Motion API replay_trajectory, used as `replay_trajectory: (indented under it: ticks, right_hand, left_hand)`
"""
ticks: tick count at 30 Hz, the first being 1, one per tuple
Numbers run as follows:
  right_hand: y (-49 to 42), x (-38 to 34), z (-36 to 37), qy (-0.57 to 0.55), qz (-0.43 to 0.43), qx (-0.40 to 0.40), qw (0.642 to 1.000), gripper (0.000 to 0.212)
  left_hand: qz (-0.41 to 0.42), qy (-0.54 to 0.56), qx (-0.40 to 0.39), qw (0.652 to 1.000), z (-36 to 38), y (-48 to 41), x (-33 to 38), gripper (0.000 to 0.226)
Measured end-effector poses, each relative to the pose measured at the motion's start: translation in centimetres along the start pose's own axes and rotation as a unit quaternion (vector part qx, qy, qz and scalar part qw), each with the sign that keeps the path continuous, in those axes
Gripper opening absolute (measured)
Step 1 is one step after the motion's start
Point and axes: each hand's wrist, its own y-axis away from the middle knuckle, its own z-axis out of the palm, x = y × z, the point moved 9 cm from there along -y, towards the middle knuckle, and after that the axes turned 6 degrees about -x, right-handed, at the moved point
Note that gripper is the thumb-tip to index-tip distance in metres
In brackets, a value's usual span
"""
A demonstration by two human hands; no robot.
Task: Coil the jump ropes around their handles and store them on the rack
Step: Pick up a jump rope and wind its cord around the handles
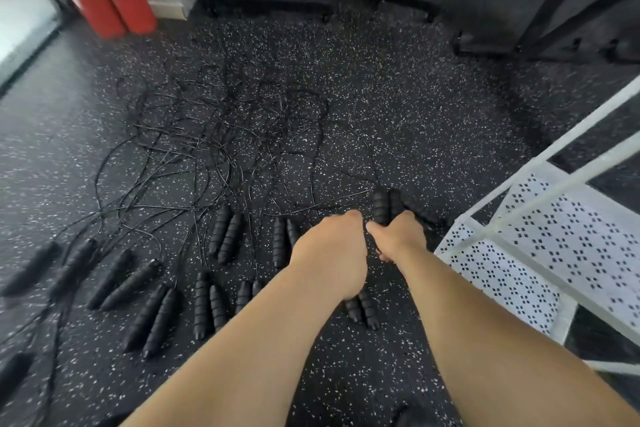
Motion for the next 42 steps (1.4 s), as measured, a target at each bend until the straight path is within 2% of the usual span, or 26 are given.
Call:
replay_trajectory:
  ticks: [5,8,13,16,18,20,21,23,25,29,32,34,35,37,38,39,40,42]
  right_hand:
    - [6.1,-2.2,-9.9,-0.159,-0.031,0.067,0.985,0.053]
    - [11.6,-2.8,-13.9,-0.256,-0.061,0.08,0.961,0.049]
    - [22.5,-3.9,-15.7,-0.345,-0.131,0.049,0.928,0.033]
    - [28.1,-4.0,-12.6,-0.332,-0.17,-0.029,0.927,0.026]
    - [30.7,-4.4,-10.3,-0.28,-0.198,-0.057,0.938,0.018]
    - [32.8,-5.1,-8.1,-0.236,-0.231,-0.078,0.941,0.014]
    - [33.5,-5.2,-6.8,-0.226,-0.238,-0.087,0.94,0.02]
    - [34.8,-5.1,-4.8,-0.226,-0.239,-0.094,0.94,0.035]
    - [35.3,-4.9,-3.6,-0.218,-0.254,-0.084,0.938,0.044]
    - [36.2,-5.4,-2.6,-0.199,-0.306,-0.077,0.928,0.057]
    - [36.8,-6.4,-1.4,-0.155,-0.352,-0.123,0.915,0.06]
    - [36.4,-7.3,-1.2,-0.061,-0.371,-0.169,0.911,0.062]
    - [35.6,-7.7,-1.5,0.003,-0.377,-0.178,0.909,0.058]
    - [32.9,-8.5,-3.6,0.088,-0.38,-0.141,0.91,0.038]
    - [31.2,-8.8,-5.2,0.098,-0.371,-0.097,0.919,0.031]
    - [29.7,-8.9,-6.9,0.098,-0.357,-0.049,0.928,0.033]
    - [28.4,-9.0,-8.0,0.094,-0.349,-0.015,0.932,0.046]
    - [26.8,-9.9,-8.3,0.083,-0.378,-0.018,0.922,0.084]
  left_hand:
    - [0.011,0.013,0.033,0.999,-3.2,3.7,0.9,0.036]
    - [0.013,0.039,0.038,0.998,-4.4,6.5,1.2,0.04]
    - [0.029,0.152,0.04,0.987,-5.1,11.2,2.0,0.039]
    - [0.046,0.289,0.039,0.955,-4.1,14.0,2.6,0.046]
    - [0.035,0.367,0.038,0.929,-3.2,15.3,2.3,0.065]
    - [0.017,0.46,0.038,0.887,-2.1,15.8,1.1,0.083]
    - [0.005,0.502,0.038,0.864,-1.7,16.0,0.4,0.085]
    - [-0.006,0.548,0.031,0.836,-1.6,17.2,-0.2,0.067]
    - [0.009,0.56,0.026,0.828,-1.9,18.1,-0.4,0.041]
    - [0.024,0.601,0.001,0.799,-1.5,18.3,-1.3,0.03]
    - [0.01,0.586,0.008,0.81,-1.6,18.0,-2.3,0.029]
    - [0.0,0.545,0.03,0.838,-2.5,17.6,-3.2,0.032]
    - [0.011,0.503,0.049,0.863,-3.5,17.3,-3.5,0.034]
    - [0.036,0.397,0.061,0.915,-5.2,16.6,-3.8,0.04]
    - [0.047,0.373,0.053,0.925,-5.6,16.3,-3.8,0.038]
    - [0.058,0.364,0.039,0.929,-6.0,16.1,-3.4,0.03]
    - [0.073,0.343,0.02,0.936,-6.1,16.0,-2.9,0.023]
    - [0.111,0.264,-0.017,0.958,-6.5,16.0,-1.4,0.017]
